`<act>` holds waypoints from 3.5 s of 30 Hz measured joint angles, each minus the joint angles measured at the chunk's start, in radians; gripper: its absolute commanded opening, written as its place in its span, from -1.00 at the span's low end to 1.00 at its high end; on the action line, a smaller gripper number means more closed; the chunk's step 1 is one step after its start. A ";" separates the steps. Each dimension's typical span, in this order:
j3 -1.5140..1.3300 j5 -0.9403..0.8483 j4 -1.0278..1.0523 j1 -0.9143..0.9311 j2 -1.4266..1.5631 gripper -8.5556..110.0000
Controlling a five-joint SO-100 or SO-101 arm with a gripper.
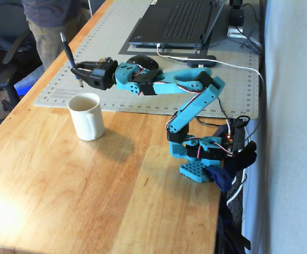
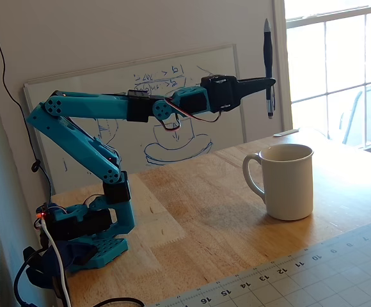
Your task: Grasp a pen and put it in a mug.
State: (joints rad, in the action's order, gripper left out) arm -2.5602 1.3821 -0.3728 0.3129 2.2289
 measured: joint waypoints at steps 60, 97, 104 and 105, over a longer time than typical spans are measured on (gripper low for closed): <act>-0.008 -1.127 0.758 -0.048 0.342 -0.84; -0.595 -1.635 1.453 -0.098 1.095 -0.85; -0.595 -1.635 1.523 -0.098 1.095 -0.85; -0.595 -1.635 1.525 -0.098 1.095 -0.85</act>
State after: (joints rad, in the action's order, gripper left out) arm -3.1554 -0.2531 1.1520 0.2148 3.3241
